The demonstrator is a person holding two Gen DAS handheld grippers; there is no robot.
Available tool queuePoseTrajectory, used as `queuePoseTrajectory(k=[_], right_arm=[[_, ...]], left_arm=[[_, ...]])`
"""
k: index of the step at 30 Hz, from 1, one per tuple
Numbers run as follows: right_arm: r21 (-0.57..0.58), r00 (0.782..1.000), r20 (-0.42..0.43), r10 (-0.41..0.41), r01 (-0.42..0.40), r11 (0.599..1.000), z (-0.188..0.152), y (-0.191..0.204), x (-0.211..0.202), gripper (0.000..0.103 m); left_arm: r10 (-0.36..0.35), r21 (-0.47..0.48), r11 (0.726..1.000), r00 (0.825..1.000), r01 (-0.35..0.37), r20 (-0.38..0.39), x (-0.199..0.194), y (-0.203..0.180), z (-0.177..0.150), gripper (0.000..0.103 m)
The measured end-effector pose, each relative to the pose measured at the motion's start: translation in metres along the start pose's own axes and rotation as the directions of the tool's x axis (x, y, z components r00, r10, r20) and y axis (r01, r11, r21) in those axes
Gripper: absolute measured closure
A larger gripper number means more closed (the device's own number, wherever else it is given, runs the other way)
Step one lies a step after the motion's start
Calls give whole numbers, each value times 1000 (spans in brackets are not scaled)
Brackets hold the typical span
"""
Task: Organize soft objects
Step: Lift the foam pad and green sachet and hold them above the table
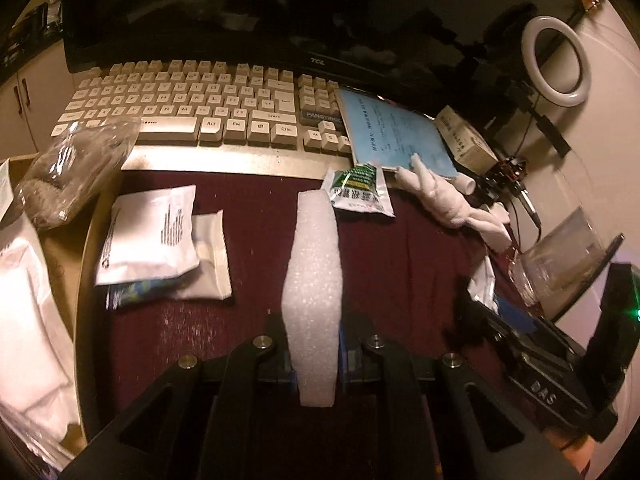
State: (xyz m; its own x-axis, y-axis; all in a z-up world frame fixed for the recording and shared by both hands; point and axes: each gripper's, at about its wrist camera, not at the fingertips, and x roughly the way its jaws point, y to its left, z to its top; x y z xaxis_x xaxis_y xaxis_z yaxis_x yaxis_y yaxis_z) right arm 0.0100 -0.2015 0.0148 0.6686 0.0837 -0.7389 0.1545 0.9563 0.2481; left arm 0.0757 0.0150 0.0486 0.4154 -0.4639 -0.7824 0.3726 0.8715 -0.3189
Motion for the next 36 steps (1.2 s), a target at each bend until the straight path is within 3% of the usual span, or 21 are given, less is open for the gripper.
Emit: queuePoseTrajectory(k=[15,36], right_arm=[[-39,999,-3,45,-45,998,-4,24,-3,46],[-56,998,-5,62,-62,997,-6,34,-5,46]], left_arm=[[25,-1,1000,999,-25,48,-32,15,-34,90],[15,52,998,999,-18,51,-45,3,-41,90]])
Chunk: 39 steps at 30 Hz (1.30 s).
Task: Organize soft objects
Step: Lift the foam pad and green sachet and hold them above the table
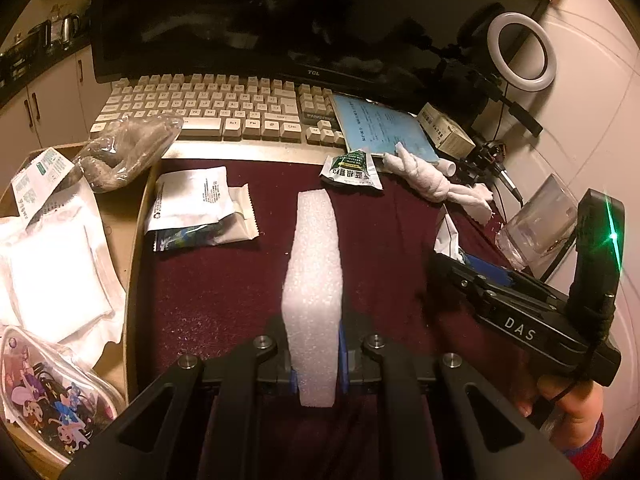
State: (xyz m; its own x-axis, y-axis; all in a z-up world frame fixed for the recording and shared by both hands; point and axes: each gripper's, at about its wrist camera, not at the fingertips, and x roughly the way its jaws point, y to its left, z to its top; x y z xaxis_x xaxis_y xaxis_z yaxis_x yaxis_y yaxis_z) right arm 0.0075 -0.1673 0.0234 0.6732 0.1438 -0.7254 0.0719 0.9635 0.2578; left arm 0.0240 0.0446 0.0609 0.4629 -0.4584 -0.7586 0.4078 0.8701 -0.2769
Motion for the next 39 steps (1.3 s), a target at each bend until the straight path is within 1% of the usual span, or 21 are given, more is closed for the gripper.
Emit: queuePoseTrajectory(k=[14,18,39], right_arm=[[-5,1000,1,8,-8,1000,0,6,-2,46],[-8,1000,0,9,-9,1000,-1,8,-2,46],[-60,1000,3,25,-24,998,1,30,-7,45]], left_arm=[[17,-4,1000,1000,-16,15,-13,5,-6,90],[30,9,999,999,-30,22,-18,5,-9,90],[57,3,998,997,-57,56,-44,17,-9,90]])
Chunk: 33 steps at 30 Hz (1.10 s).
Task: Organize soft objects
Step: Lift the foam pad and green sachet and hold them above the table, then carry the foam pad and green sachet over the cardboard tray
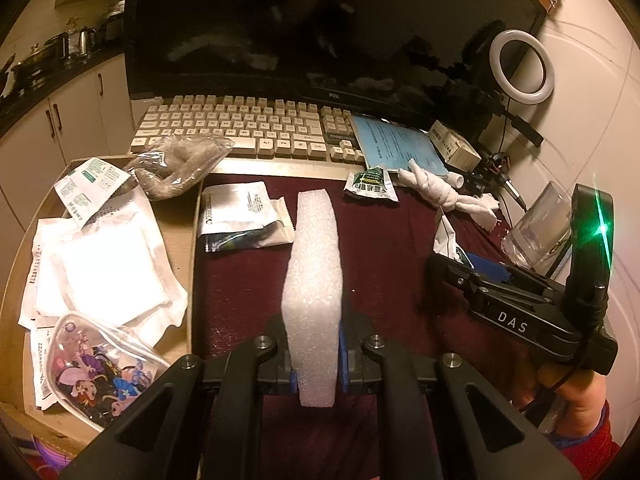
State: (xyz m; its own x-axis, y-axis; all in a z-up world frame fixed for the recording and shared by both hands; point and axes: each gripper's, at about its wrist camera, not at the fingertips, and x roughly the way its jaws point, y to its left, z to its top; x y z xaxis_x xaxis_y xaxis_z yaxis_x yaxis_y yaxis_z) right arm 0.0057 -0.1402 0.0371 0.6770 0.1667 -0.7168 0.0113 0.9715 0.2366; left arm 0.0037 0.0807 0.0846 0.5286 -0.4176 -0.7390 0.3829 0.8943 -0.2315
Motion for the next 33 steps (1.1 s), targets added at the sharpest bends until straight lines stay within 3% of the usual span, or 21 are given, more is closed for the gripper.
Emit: queuePoseTrajectory(k=[18,33], right_arm=[[-11,1000,-2,28,-28,1000,-1,10,4,45],[-38,999,36,25,-24,999,14,16,-9,45]], left_arm=[[24,-48,999,999,-23,22,-14,21,-5,90],[104,-172,981,991,-88,84,-53,77,-9,90]])
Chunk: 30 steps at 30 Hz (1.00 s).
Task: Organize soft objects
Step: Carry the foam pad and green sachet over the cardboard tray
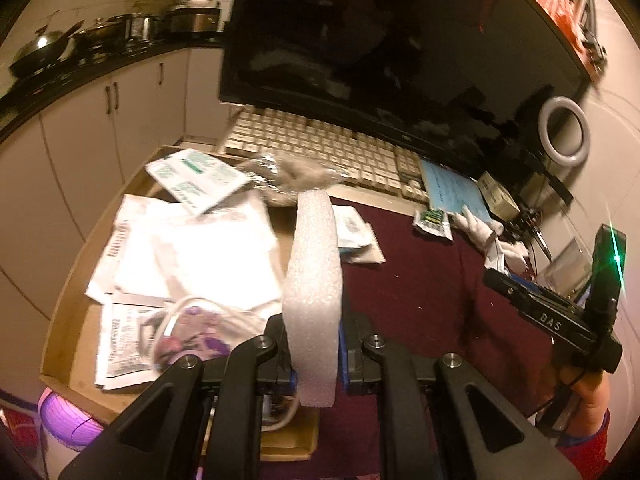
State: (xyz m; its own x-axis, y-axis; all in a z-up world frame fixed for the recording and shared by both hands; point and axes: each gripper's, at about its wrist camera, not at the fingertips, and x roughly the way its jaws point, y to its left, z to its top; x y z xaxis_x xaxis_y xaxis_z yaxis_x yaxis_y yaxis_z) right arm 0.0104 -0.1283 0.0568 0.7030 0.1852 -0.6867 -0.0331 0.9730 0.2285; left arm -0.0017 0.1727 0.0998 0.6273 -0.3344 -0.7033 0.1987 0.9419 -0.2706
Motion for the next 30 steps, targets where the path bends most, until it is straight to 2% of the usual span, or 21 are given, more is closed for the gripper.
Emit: queuePoseTrajectory(k=[10,23,30], right_arm=[[-106,995,-24,98,-100,989,4,56,7,45],[-219,976,-82,204,-217,951,4,123,21,45],[-267,962,-113,249,-271,925,3,159,32,45]], left_arm=[[32,-84,996,999,-31,12,-11,36,-4,90],[8,-248,969,999,2,41,-17,86,1,90],[21,-267,964,999,-10,40,-5,97,10,90]])
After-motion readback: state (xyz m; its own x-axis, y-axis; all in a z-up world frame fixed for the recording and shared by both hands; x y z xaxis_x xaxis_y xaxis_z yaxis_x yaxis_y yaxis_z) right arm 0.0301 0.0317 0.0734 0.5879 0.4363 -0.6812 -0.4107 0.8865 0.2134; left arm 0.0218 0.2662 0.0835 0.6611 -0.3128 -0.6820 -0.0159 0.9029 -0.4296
